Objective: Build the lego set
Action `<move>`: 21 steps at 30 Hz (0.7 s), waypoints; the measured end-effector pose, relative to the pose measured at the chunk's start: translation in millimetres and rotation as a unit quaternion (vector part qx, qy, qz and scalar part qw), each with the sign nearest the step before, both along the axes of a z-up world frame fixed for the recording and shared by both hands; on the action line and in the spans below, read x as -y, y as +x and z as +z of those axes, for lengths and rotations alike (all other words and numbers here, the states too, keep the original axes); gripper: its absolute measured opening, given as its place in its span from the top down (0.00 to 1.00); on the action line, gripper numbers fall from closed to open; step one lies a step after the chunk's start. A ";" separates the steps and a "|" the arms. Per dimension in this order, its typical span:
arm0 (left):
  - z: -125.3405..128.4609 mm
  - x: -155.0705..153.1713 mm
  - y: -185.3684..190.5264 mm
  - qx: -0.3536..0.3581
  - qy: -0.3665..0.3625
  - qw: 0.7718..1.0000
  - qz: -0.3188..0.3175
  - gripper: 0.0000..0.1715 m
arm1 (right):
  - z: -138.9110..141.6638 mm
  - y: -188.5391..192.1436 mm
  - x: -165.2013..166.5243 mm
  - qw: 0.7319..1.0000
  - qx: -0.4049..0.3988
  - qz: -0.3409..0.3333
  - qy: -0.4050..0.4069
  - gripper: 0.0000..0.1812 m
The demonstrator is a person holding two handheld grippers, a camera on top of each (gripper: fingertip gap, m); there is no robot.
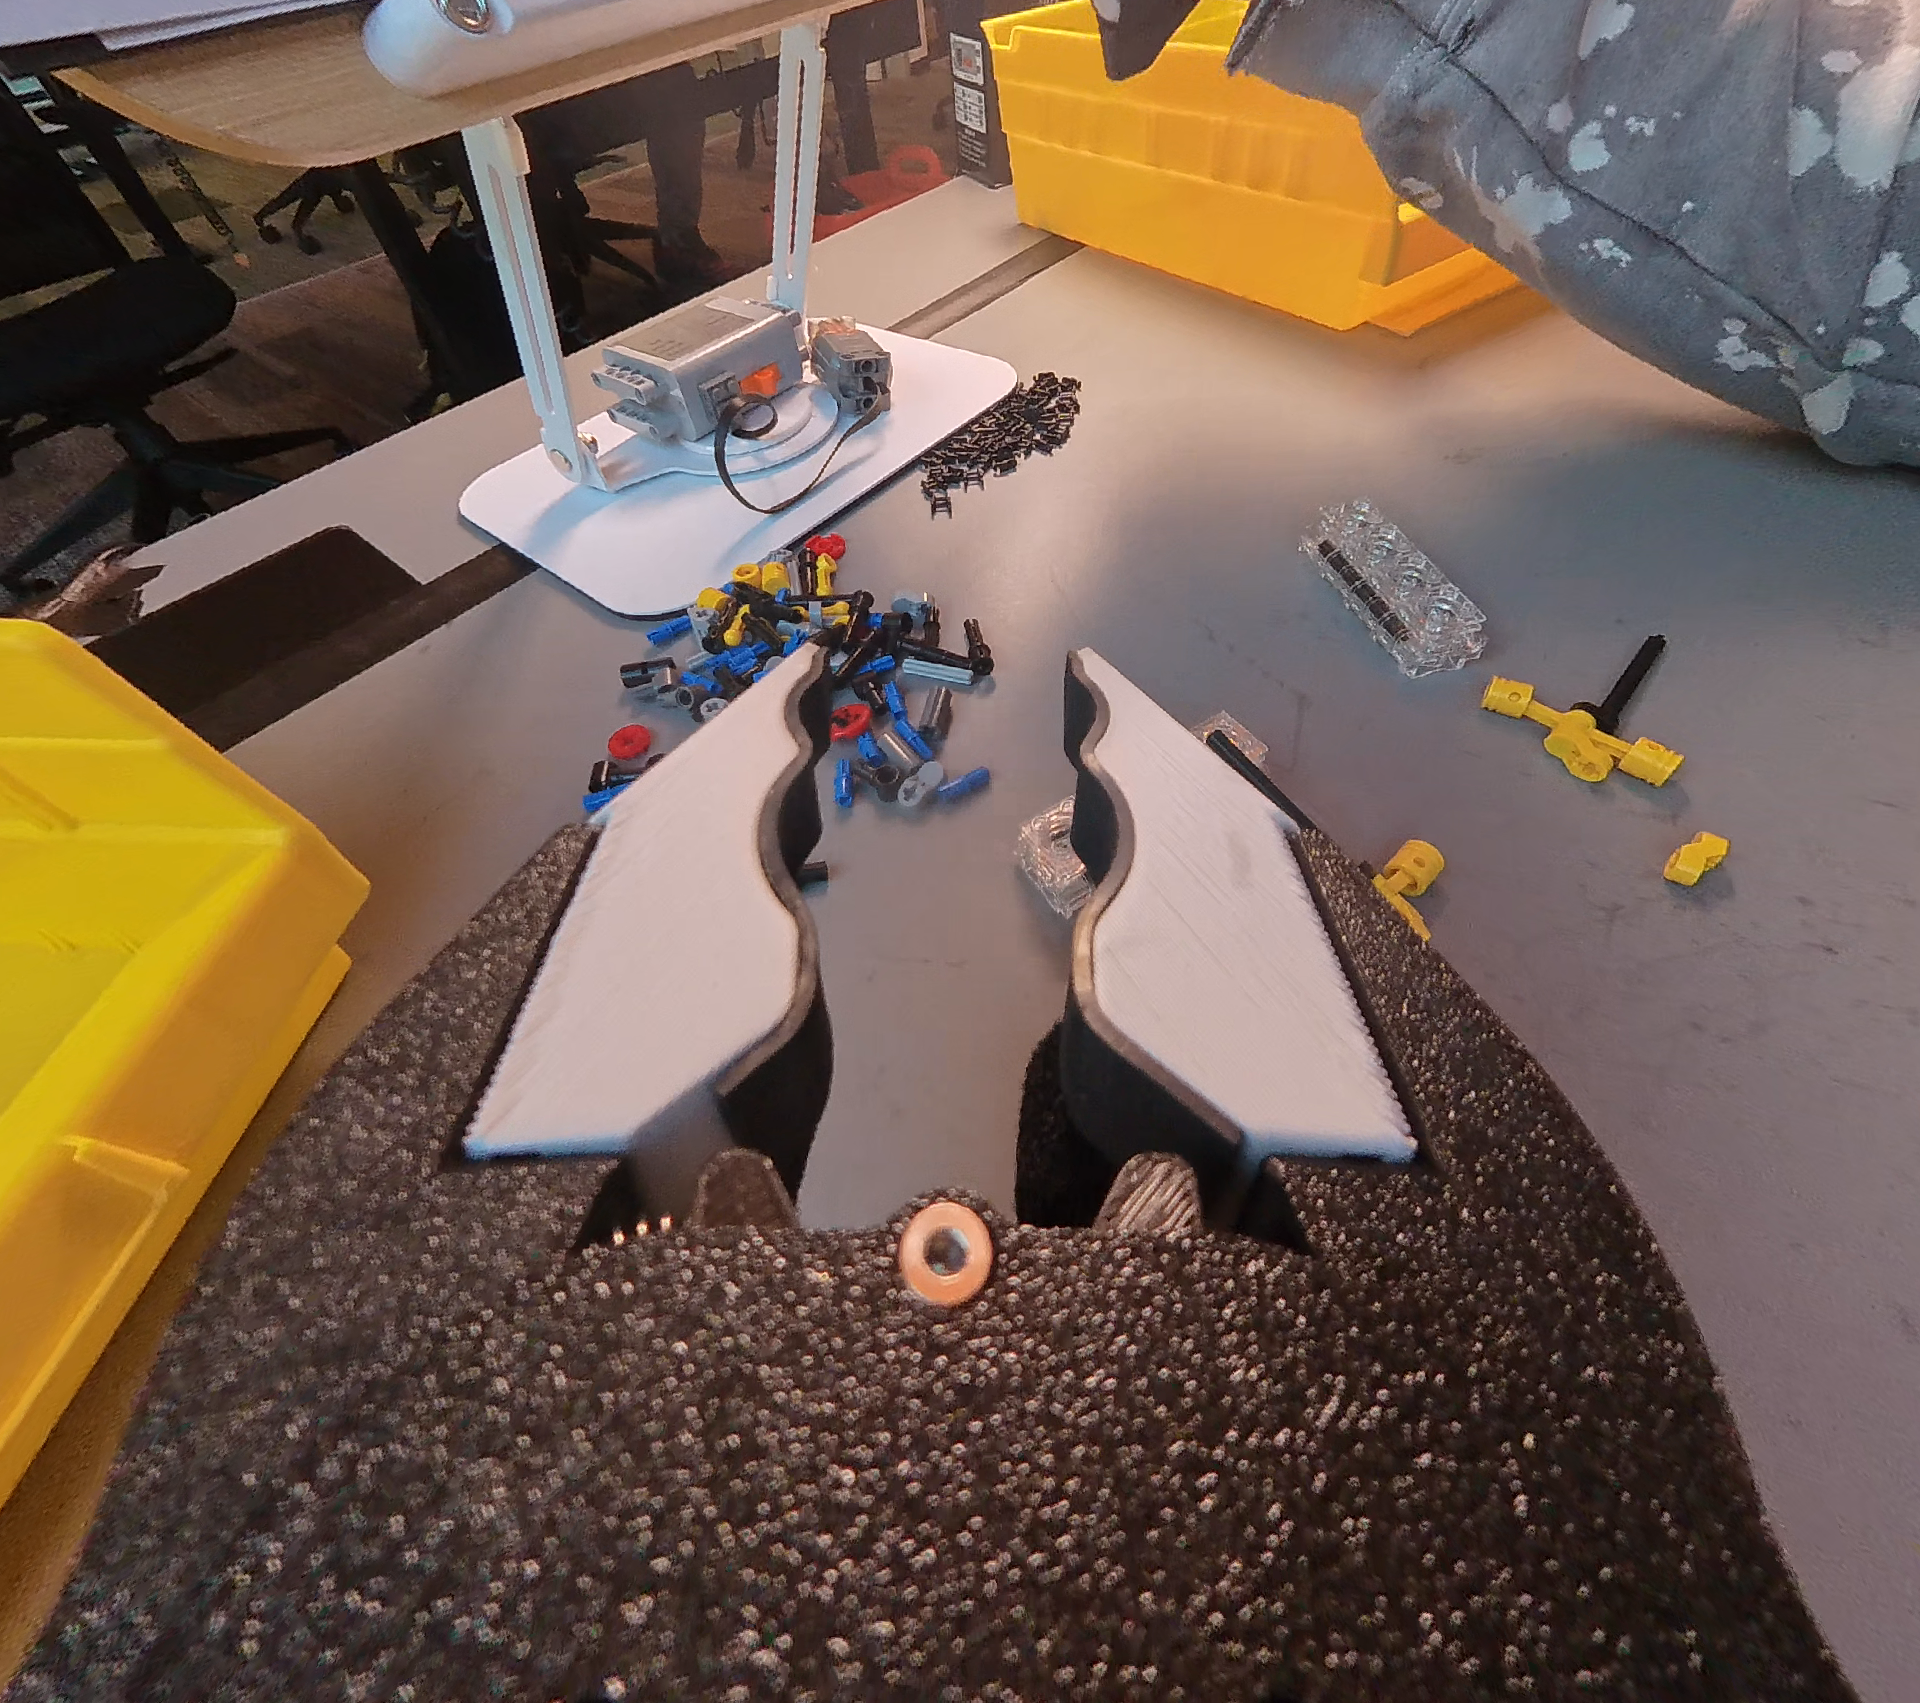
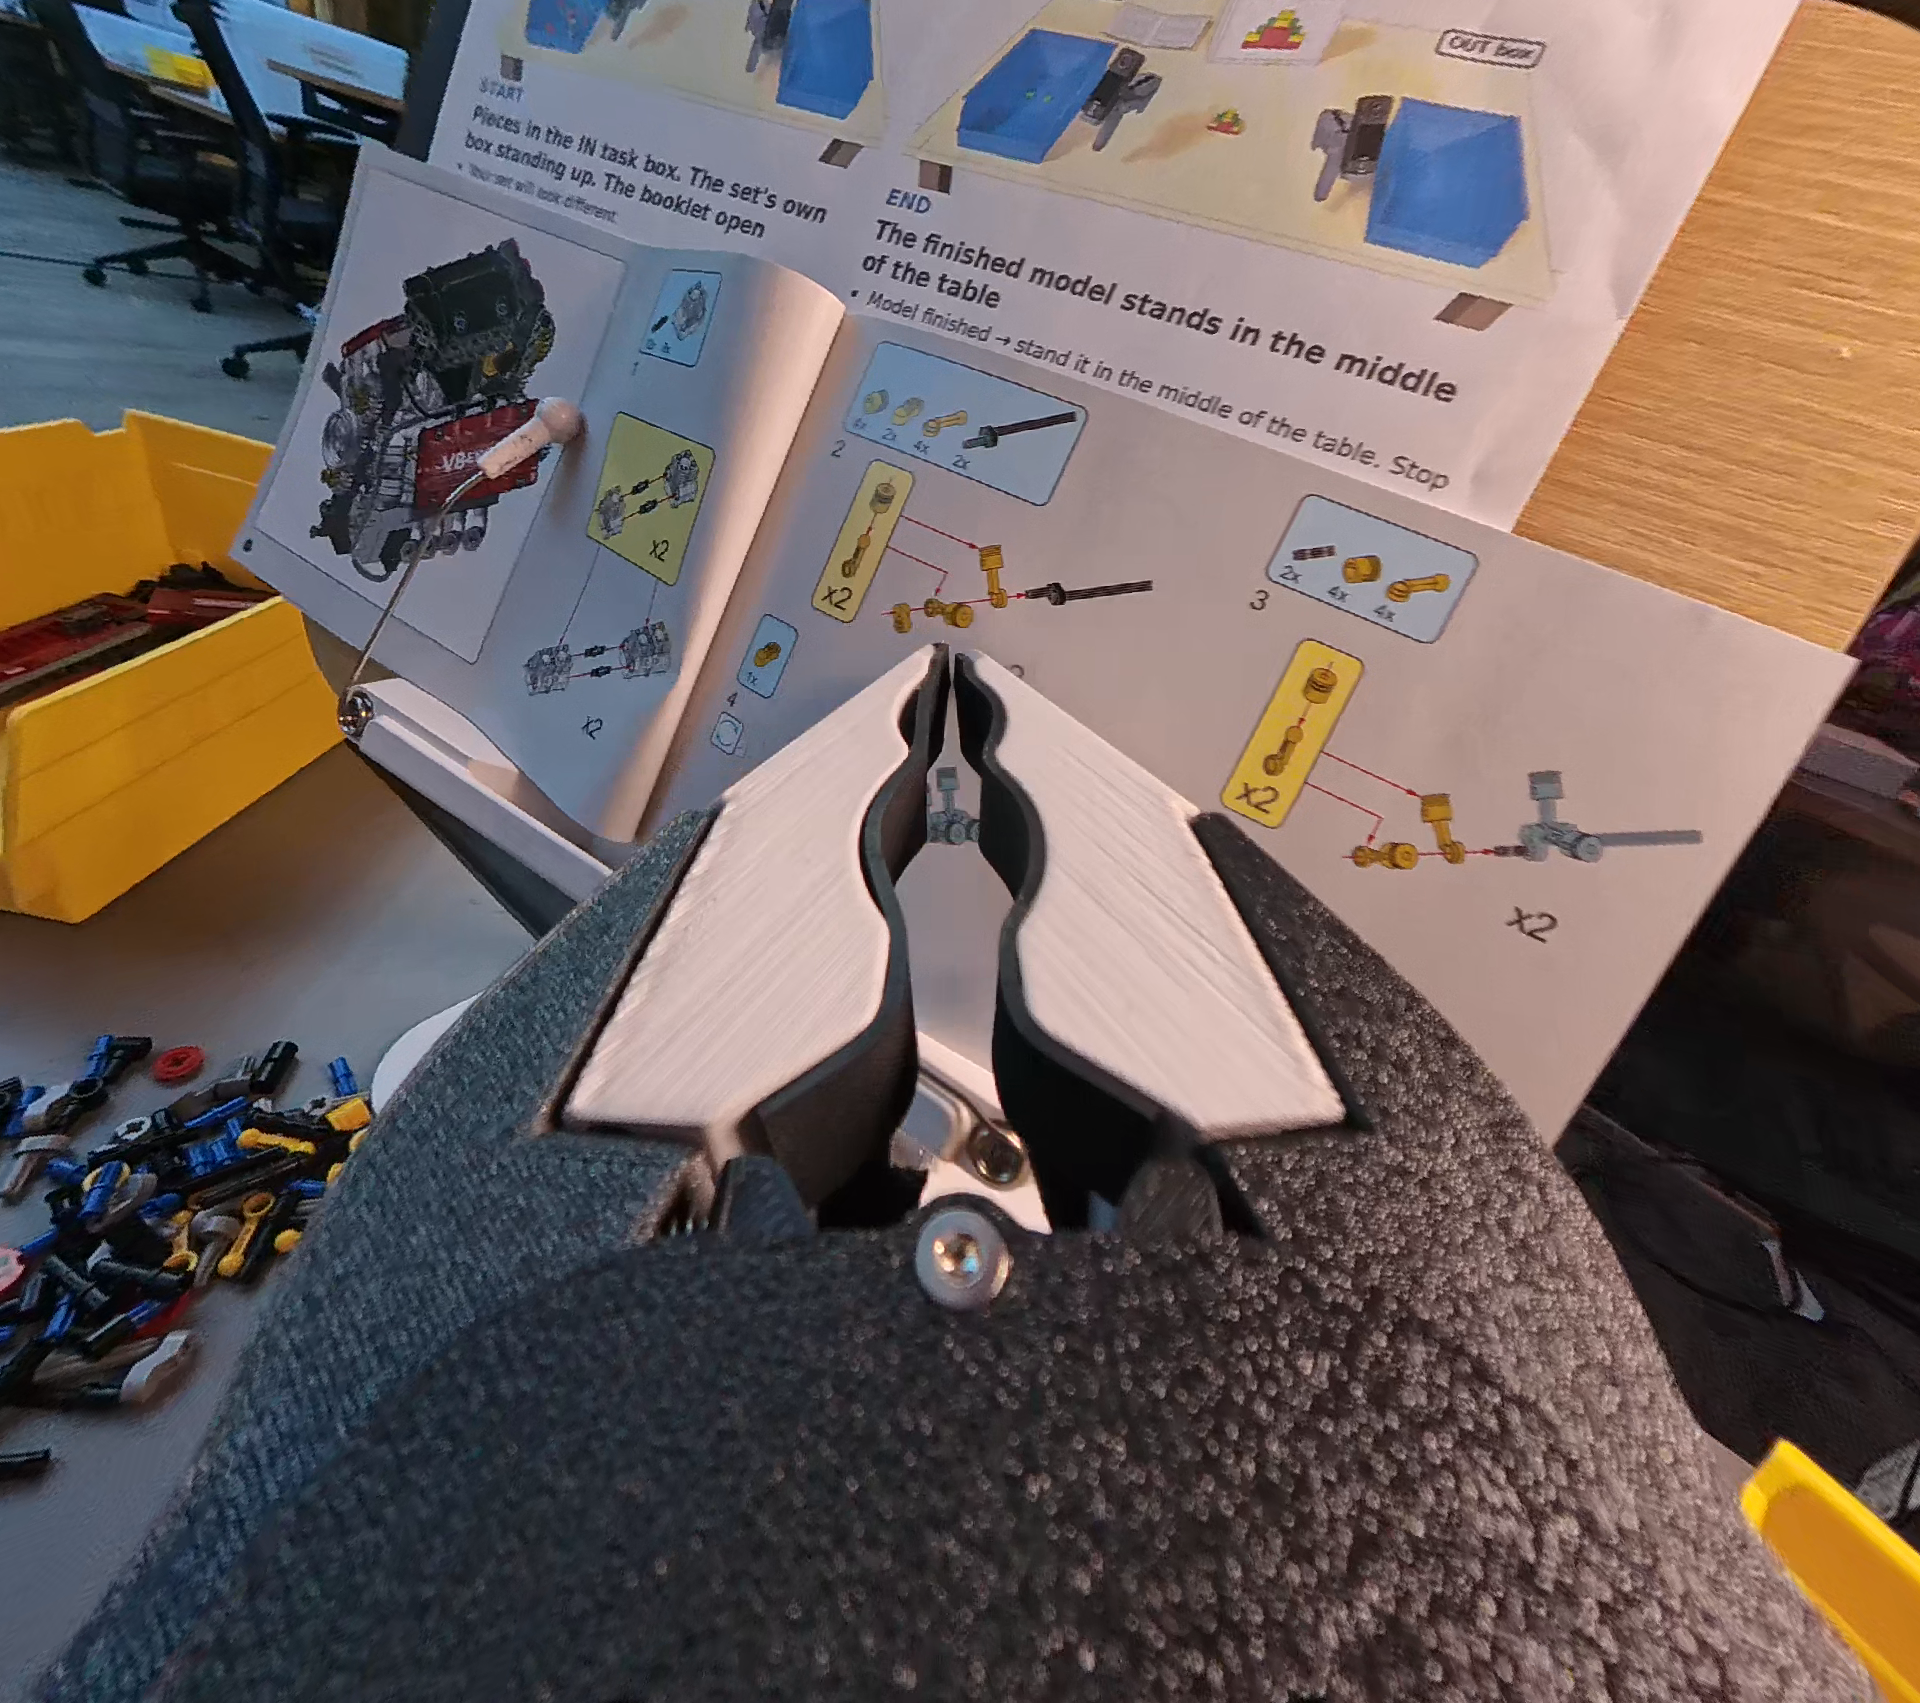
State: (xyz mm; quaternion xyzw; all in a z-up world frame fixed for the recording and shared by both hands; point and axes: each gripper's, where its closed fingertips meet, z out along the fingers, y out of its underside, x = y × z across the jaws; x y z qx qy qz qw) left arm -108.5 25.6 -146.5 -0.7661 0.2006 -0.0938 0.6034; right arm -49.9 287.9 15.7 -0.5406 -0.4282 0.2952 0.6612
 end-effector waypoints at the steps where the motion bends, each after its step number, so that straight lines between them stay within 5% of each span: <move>1: -0.3 0.0 0.1 -0.001 0.000 1.000 0.000 0.74 | 1.5 3.1 -1.9 1.000 -0.004 -0.001 -0.004 1.00; 12: 3.0 -1.9 -5.6 0.006 0.008 1.000 0.018 0.74 | -30.9 13.7 4.1 0.989 0.135 0.053 -0.025 0.99; 21: 0.2 -2.9 -4.8 -0.002 0.002 1.000 0.019 0.74 | -47.6 8.3 16.2 0.973 0.219 0.044 0.054 0.98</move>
